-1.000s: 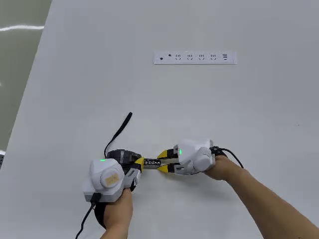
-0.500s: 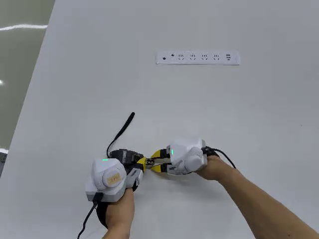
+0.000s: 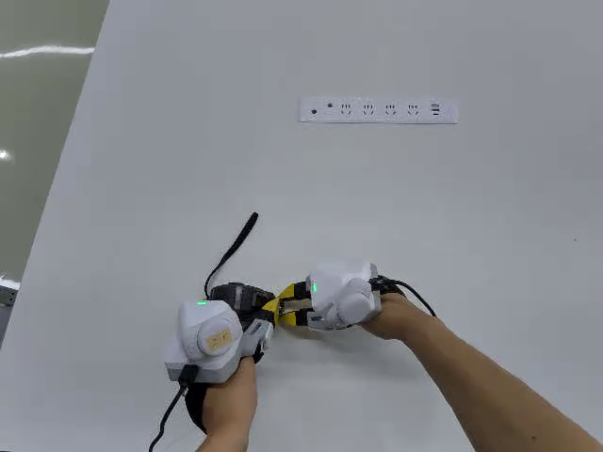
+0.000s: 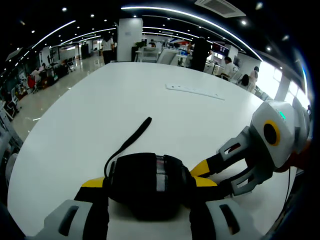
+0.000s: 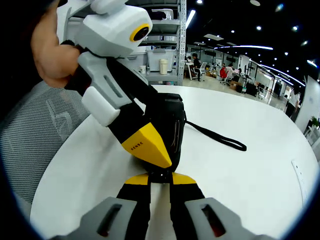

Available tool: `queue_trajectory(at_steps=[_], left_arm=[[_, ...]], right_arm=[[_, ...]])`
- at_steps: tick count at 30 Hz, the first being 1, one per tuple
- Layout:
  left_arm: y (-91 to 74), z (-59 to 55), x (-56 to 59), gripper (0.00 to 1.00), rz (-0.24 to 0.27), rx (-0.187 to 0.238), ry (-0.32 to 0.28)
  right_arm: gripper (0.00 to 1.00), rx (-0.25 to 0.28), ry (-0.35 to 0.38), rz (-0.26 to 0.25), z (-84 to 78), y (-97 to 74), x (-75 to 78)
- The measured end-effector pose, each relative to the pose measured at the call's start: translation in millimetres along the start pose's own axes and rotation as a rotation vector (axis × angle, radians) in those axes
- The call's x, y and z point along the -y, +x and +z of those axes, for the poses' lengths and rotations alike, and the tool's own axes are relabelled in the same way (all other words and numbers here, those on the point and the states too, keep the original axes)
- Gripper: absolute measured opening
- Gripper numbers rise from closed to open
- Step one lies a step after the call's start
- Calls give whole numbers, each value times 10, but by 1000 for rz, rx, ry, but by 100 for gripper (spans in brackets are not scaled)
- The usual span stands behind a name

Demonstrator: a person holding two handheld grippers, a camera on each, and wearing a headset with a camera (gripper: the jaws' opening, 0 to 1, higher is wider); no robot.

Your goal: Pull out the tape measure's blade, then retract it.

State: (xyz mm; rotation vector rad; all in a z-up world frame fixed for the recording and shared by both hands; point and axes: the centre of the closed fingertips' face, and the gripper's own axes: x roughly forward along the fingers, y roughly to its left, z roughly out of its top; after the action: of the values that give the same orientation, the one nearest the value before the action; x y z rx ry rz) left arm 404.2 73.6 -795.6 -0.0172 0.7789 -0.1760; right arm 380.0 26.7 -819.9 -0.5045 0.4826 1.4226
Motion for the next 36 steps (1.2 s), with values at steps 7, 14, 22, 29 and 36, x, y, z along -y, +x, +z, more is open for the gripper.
queue_trajectory(at_steps=[7, 14, 22, 29, 36], left_arm=[[2, 6, 0, 63, 4, 2, -8], [2, -1, 6, 64, 2, 3, 9], [-3, -3, 11, 64, 5, 9, 3], [-7, 1, 17, 65, 3, 13, -4], [-38, 17, 17, 65, -9, 24, 14]], right_arm=[[12, -2, -5, 3, -1, 0, 5], [12, -10, -13, 3, -9, 6, -10], [14, -22, -12, -6, -13, 10, -12], [16, -27, -1, -27, -10, 1, 6], [24, -16, 31, -43, 3, -25, -21]])
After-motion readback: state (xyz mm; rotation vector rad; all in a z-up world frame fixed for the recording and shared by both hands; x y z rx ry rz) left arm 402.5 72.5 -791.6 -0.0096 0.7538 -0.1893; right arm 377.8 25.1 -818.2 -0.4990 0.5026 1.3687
